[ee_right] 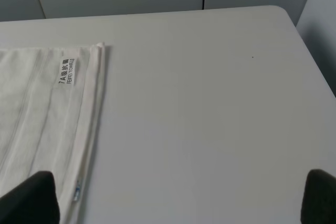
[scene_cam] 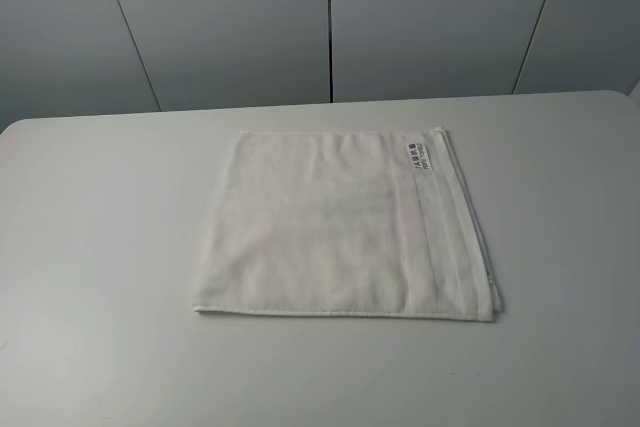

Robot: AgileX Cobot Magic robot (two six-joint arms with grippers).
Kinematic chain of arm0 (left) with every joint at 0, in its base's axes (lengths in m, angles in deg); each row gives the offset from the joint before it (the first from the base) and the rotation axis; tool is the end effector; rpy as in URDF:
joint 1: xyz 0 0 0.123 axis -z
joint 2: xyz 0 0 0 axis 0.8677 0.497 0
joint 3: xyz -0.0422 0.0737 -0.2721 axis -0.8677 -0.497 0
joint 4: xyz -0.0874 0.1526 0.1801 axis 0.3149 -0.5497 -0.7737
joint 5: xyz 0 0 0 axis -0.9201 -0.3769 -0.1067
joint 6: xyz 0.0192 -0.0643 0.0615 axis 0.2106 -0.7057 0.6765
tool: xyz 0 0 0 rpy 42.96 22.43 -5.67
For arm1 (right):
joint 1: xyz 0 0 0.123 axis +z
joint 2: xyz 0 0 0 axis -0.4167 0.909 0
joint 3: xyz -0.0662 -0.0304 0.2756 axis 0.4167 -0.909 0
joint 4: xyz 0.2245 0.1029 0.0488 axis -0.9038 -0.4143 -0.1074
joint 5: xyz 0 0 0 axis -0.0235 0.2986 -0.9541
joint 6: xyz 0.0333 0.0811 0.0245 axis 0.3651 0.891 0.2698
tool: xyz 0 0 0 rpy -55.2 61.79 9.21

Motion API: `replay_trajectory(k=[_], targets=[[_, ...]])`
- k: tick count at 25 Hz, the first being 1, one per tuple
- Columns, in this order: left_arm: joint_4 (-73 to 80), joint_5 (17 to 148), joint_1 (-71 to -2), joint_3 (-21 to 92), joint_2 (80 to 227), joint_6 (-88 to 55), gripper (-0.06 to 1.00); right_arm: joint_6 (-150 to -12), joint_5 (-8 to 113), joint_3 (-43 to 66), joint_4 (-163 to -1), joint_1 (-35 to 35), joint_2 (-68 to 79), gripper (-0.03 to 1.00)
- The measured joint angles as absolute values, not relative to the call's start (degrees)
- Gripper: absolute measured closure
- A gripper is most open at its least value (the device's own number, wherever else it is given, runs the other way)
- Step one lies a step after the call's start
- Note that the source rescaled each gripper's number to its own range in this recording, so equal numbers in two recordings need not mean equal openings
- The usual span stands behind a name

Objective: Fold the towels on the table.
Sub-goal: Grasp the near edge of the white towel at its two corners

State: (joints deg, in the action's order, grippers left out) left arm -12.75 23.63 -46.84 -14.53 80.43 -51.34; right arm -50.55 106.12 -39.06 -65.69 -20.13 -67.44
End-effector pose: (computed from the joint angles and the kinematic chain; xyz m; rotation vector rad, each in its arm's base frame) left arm -0.0064 0.0059 0.2783 0.2203 2.0486 -0.0898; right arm -0.0078 -0.0119 0.2792 0.0722 2.0556 -0.0327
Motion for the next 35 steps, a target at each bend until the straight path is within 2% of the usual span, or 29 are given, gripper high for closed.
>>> replay_trajectory(k=[35], targets=[[-12.7, 23.6, -46.8, -14.5, 80.4, -51.3, 0.34, -50.6, 106.1, -39.1, -65.7, -20.1, -67.4, -0.03]])
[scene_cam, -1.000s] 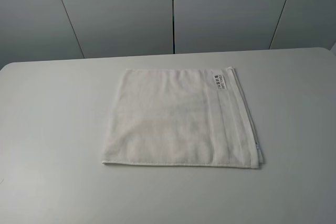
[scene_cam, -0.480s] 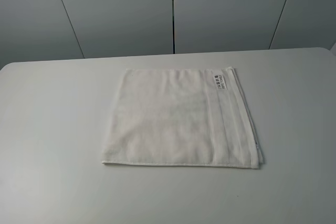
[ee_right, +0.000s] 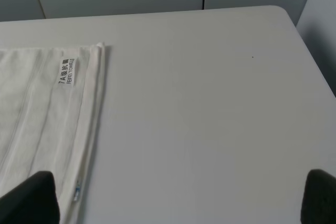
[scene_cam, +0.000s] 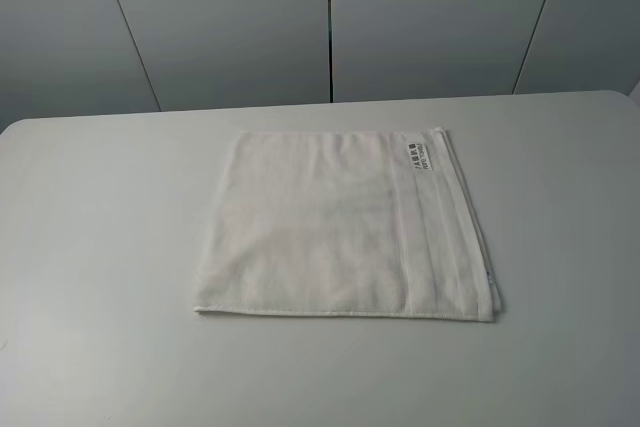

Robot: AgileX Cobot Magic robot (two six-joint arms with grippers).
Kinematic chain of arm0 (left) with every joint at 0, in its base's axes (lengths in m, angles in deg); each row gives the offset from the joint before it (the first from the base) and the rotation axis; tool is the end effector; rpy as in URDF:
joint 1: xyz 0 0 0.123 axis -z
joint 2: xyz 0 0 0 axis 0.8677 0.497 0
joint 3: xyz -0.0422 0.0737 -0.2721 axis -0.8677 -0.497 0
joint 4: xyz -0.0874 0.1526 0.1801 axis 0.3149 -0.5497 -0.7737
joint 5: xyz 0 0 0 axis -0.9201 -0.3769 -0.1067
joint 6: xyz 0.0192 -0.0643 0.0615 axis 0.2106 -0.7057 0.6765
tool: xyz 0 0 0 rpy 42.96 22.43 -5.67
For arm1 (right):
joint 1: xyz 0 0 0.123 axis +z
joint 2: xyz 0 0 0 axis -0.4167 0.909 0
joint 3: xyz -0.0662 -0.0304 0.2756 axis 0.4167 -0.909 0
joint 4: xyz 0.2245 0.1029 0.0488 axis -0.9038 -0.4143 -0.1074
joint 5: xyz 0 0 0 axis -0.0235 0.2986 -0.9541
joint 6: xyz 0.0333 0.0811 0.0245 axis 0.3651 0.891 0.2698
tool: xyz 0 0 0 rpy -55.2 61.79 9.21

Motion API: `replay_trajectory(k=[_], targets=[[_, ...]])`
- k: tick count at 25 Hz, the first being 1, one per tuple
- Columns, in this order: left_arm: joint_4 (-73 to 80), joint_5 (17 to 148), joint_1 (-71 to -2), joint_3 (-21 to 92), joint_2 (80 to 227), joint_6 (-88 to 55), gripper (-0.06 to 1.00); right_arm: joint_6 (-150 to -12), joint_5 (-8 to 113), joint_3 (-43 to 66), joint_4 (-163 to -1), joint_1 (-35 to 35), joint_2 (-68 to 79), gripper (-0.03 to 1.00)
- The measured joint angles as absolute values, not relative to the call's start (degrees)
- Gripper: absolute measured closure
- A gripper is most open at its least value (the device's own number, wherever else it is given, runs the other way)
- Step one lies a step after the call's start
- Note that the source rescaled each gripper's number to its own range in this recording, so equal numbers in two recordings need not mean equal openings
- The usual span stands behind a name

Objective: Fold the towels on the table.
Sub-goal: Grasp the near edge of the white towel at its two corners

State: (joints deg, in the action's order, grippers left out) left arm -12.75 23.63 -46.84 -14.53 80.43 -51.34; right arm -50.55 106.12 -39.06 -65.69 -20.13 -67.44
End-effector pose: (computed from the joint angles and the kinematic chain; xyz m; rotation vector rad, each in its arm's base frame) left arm -0.0064 0.0059 0.2783 0.2203 2.0486 -0.0898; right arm -0.0078 -0.0119 0.2792 0.0722 2.0556 -0.0327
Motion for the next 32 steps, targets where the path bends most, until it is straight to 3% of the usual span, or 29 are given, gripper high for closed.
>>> replay_trajectory(k=[26, 28, 32], targets=[[-12.9, 23.6, -46.8, -14.5, 80.4, -51.3, 0.33, -50.4, 106.1, -39.1, -65.7, -20.1, -67.4, -0.03], [-12.9, 23.6, -46.8, -14.5, 80.4, -51.3, 0.26, -50.4, 106.1, -39.1, -65.7, -20.1, -67.4, -0.03], [-12.9, 23.6, -46.8, -14.5, 80.4, -51.3, -0.01, -50.1, 106.1, -39.1, -65.7, -20.1, -67.4, -0.03]])
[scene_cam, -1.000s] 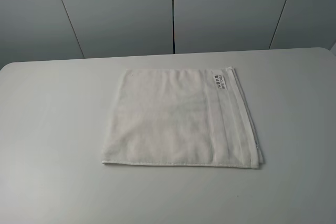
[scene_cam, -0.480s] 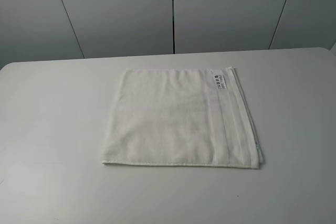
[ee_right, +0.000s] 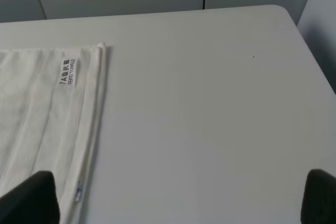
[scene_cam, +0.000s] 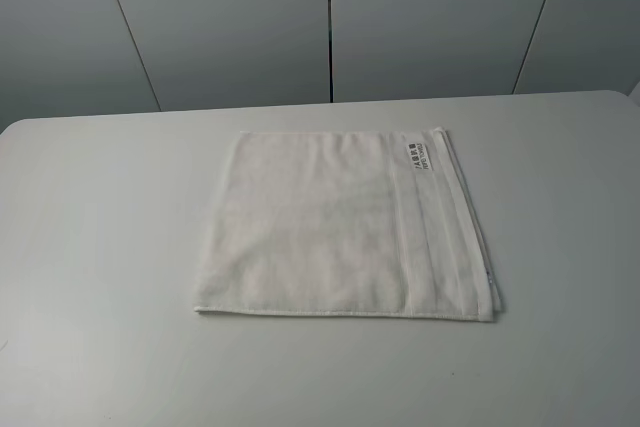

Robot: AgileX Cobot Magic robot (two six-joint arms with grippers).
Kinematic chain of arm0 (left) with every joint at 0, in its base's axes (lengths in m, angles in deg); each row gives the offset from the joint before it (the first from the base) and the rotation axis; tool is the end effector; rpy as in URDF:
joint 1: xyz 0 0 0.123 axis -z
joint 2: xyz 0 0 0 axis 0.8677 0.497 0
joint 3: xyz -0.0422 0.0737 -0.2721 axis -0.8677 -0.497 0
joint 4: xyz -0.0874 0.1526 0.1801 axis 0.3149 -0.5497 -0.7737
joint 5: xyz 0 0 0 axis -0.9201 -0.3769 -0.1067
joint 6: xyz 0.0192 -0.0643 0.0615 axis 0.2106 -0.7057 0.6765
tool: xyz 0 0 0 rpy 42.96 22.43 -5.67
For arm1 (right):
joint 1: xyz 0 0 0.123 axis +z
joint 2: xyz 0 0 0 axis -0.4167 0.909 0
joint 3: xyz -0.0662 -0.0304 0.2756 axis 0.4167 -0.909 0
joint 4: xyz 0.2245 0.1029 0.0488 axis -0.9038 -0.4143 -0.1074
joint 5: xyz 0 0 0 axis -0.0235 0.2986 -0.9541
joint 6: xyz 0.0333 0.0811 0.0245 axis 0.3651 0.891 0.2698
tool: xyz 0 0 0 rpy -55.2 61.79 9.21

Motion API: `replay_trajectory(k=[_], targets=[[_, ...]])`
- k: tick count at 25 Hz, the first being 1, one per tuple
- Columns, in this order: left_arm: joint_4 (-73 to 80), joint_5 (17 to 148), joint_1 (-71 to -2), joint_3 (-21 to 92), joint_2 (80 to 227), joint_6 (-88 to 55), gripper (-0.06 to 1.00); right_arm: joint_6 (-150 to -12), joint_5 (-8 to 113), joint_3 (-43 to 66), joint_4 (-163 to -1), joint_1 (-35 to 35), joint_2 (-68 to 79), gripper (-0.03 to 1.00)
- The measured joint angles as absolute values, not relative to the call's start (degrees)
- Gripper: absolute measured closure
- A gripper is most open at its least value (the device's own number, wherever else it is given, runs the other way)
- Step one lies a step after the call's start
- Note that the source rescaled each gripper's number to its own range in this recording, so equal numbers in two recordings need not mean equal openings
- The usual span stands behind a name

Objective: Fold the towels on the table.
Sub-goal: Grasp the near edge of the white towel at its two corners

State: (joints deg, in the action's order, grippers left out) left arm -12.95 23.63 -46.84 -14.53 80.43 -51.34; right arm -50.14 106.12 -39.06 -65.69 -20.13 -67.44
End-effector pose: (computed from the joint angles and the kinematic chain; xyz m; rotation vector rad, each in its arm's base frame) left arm -0.0063 0.0062 0.2783 0.2200 2.0484 -0.0857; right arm -0.0078 -0.0119 0.2792 0.0795 2.0553 -0.0282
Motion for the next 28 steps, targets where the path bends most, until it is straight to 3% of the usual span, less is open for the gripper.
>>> replay_trajectory(k=[3, 28], targets=[[-12.9, 23.6, -46.8, -14.5, 80.4, -51.3, -0.05, -50.0, 106.1, -39.1, -65.7, -20.1, -67.4, -0.03], [-14.7, 23.7, -46.8, -14.5, 85.5, -51.3, -0.05, -54.4, 106.1, -38.5, -73.2, -20.1, -64.6, -0.03]])
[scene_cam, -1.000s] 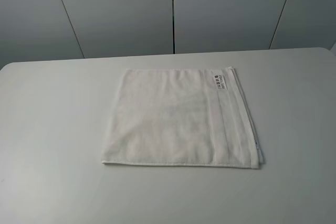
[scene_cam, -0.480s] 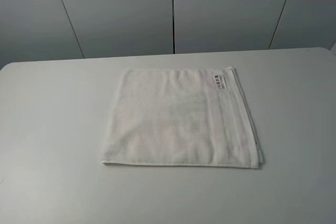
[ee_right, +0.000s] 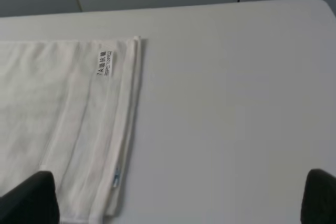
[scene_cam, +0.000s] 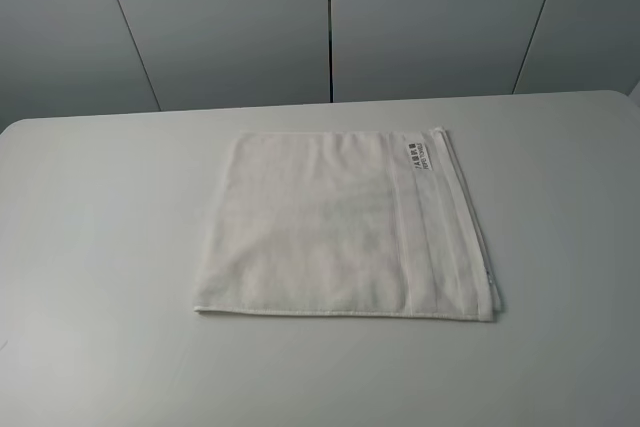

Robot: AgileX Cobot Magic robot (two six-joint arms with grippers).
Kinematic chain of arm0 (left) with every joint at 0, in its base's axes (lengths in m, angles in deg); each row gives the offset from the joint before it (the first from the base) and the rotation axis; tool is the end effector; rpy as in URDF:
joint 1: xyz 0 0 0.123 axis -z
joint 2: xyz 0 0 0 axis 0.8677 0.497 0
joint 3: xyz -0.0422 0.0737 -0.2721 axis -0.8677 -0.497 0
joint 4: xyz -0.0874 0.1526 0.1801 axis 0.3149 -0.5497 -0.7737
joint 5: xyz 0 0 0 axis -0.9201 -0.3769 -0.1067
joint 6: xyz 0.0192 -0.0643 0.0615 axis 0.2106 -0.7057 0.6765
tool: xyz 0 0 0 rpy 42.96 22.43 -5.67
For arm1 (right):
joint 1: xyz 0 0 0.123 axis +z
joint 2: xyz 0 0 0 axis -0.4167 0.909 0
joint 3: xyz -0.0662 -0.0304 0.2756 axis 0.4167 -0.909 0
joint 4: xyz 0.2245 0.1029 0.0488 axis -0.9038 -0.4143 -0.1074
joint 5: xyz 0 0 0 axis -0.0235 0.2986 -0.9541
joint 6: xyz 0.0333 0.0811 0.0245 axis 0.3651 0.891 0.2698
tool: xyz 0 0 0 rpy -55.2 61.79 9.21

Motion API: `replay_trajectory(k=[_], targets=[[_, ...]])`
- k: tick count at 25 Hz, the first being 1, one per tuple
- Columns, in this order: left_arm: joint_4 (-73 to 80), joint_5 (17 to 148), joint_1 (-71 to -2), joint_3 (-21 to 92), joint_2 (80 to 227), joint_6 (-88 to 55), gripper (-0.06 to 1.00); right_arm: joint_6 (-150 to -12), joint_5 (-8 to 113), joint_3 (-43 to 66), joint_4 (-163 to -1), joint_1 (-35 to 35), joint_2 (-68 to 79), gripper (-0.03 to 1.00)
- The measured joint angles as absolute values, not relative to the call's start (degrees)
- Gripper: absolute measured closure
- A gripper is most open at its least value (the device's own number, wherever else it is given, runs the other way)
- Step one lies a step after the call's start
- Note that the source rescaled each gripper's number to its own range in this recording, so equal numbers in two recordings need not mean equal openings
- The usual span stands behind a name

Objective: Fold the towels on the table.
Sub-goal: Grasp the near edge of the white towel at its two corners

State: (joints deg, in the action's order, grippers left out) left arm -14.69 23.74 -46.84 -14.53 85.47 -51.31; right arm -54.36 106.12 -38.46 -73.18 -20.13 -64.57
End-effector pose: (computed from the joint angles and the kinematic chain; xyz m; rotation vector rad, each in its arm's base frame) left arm 0.0076 0.0054 0.2787 0.2321 2.1306 -0.0385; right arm -0.0015 -0.0008 0.2817 -0.0067 2.1053 0.0801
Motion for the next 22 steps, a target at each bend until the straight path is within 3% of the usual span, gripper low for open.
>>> replay_trajectory(k=[11, 22], targets=[[-12.3, 26.4, -46.8, -10.4, 109.6, -39.5, -0.05, -72.7, 105.3, -25.8, -80.3, -20.1, -37.6, -0.03], [5.2, 32.0, -45.0, -1.4, 135.8, -12.4, -0.05, -95.1, 103.7, -24.2, -88.8, -18.5, -10.6, -0.03]])
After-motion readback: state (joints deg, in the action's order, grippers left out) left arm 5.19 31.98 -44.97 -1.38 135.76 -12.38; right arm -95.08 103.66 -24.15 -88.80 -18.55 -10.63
